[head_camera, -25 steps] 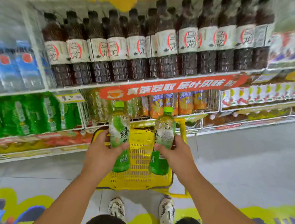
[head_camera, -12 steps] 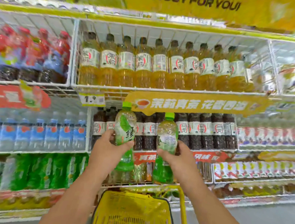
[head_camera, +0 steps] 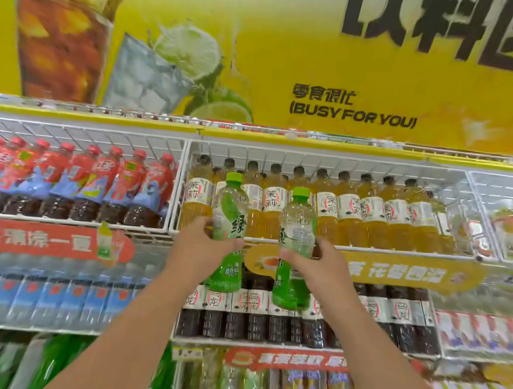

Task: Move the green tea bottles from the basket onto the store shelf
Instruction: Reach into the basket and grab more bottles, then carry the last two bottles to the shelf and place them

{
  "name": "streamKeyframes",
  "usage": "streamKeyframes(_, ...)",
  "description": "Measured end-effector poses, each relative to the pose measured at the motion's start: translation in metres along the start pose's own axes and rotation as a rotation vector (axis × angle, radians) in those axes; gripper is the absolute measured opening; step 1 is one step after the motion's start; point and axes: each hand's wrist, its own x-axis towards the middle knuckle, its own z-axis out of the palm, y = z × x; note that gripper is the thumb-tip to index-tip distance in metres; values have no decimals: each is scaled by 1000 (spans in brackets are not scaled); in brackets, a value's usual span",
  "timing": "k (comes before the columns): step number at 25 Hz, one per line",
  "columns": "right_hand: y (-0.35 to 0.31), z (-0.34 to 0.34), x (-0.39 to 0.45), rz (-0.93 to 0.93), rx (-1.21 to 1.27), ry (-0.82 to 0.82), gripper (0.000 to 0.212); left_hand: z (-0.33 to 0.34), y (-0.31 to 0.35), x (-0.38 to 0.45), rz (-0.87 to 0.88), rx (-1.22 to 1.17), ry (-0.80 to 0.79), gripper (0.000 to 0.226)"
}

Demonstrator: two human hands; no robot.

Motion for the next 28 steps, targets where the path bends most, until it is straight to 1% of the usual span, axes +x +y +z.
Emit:
streamKeyframes(2,-10,-2,2,-34,1,-20,71,-4,11,-1,-17,25,30,65)
streamKeyframes(6,-10,-10,2,-76,-14,-125,86,-2,19,-24,-42,24,87,55)
streamKeyframes(8,-7,-13,1,-80,5,-187,93,-1,21,-44,-50,56,146,58)
streamKeyframes(10,-6,-12,-1,-92,4,-233,94,-4,21,-64,-81,72,206,62)
streamKeyframes(11,-5,-10,-5,-95,4,-267,91,-7,19,-73,-94,77,235,63)
streamKeyframes(12,-3,-4,-8,-96,10,-314,84,-13,17,-85,-112,75,270,66)
streamKeyframes(15,-3,19,-23,-95,26,-447,51,-41,9,-118,-189,45,385,74)
streamKeyframes(16,-3,29,-29,-85,27,-488,49,-53,6,-129,-210,53,423,74)
streamKeyframes(17,-6,42,-37,-84,29,-535,52,-66,1,-142,-236,73,463,75)
streamKeyframes(19,-9,70,-54,-104,28,-604,72,-92,-10,-164,-293,106,534,84)
streamKeyframes(20,-11,85,-63,-103,23,-634,74,-106,-18,-175,-321,116,577,88)
streamKeyframes(22,-17,114,-82,-104,27,-693,60,-133,-32,-194,-354,120,655,89)
streamKeyframes(24,-24,144,-102,-111,46,-737,47,-160,-46,-212,-378,126,707,85)
streamKeyframes(27,-40,194,-134,-125,67,-784,48,-209,-68,-231,-418,113,755,80)
streamKeyframes(28,-46,212,-145,-128,71,-788,48,-227,-75,-235,-420,100,760,74)
